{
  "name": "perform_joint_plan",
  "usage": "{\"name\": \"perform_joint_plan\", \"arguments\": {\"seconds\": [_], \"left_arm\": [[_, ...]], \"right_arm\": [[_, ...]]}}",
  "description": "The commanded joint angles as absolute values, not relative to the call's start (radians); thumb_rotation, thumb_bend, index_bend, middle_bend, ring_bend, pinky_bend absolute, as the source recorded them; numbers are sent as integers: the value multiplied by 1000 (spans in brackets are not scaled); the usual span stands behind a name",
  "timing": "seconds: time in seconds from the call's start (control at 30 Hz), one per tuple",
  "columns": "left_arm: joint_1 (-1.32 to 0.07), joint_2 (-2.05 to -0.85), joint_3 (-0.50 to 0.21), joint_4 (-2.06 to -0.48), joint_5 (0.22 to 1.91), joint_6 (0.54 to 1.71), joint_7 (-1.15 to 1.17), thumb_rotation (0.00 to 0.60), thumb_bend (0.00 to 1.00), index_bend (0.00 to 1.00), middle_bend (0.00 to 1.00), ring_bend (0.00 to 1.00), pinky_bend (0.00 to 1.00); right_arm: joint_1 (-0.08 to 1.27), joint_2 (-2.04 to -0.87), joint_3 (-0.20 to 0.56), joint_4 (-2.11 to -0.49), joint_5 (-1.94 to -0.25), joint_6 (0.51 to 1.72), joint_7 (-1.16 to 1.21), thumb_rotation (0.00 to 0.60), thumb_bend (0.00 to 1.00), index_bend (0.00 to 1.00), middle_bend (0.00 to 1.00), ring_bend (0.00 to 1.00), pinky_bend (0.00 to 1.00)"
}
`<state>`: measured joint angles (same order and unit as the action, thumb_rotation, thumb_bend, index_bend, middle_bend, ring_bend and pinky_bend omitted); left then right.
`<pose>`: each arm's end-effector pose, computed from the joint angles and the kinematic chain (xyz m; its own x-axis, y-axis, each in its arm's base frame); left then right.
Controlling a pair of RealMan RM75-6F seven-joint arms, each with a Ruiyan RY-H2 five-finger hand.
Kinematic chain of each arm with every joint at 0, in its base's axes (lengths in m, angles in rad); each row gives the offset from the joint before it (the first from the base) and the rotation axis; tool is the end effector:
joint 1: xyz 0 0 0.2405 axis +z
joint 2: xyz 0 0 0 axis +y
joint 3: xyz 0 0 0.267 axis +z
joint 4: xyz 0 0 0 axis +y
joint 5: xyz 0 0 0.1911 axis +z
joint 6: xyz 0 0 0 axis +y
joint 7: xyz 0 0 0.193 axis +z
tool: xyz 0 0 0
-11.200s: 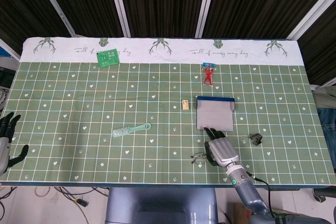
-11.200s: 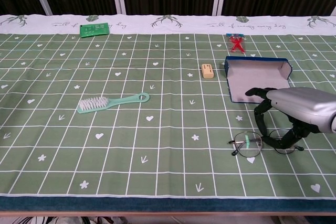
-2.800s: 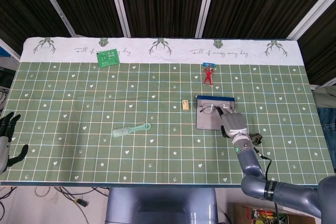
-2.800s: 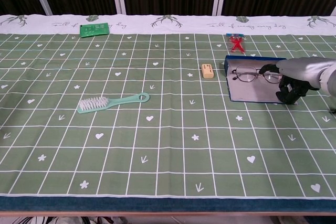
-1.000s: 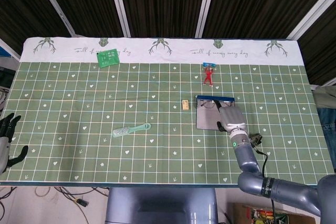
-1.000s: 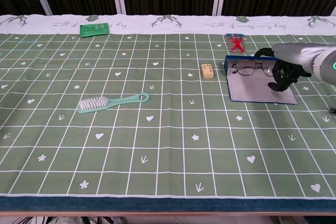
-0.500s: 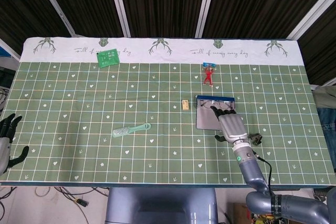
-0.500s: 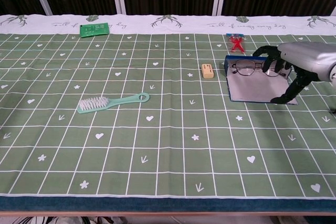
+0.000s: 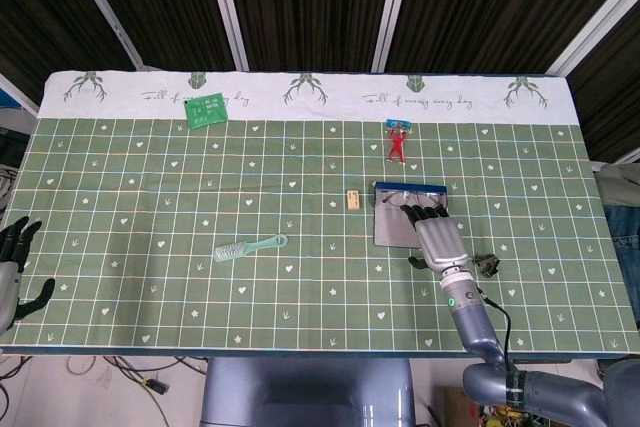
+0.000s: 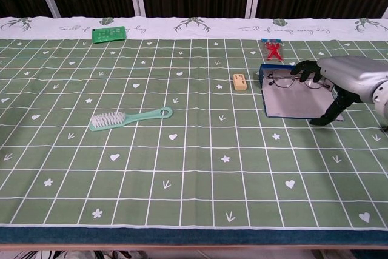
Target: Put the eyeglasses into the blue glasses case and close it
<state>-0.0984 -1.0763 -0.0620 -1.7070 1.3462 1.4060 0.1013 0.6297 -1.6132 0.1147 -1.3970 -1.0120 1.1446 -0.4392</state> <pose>-0.3259 0.2324 0.1840 0.4168 0.0800 0.9055 0.8984 0.1152 -0.4237 -0.2155 -0.3757 -0.0085 0.4799 -0.2064 0.8527 -0.8764 -0.1569 0.4553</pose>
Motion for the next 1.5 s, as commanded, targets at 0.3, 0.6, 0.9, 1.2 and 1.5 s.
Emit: {"name": "perform_joint_plan", "arguments": {"seconds": [0.3,0.6,0.9,1.2,1.5], "left_arm": [[-99,-1075,-64,-1706,1343,1405,99,600,357,32,0,0,0],[-99,-1074,-64,-1707,1342,1406,99,600,357,32,0,0,0],[-99,-1075,-64,-1707,1342,1406,101,600,357,32,0,0,0],[-99,-1075,-63,-1706,1342,1405,102,600,357,32,0,0,0],[-99,-1075,-64,-1705,1342,1405,103,600,357,32,0,0,0]], "right_arm": [[643,-1646,149,-1349,-983,1100,-457,600,245,250,258,248,212],[643,-1665,162,-1313,-983,1078,-455,600,296,278,267,252,212],[638,-1670,170,-1297,-988,1067,-449,600,303,287,270,254,212],[635,-1671,173,-1291,-988,1053,-453,600,303,287,268,254,212],[637,-1672,180,-1279,-980,1032,-456,600,304,289,267,254,212]]}}
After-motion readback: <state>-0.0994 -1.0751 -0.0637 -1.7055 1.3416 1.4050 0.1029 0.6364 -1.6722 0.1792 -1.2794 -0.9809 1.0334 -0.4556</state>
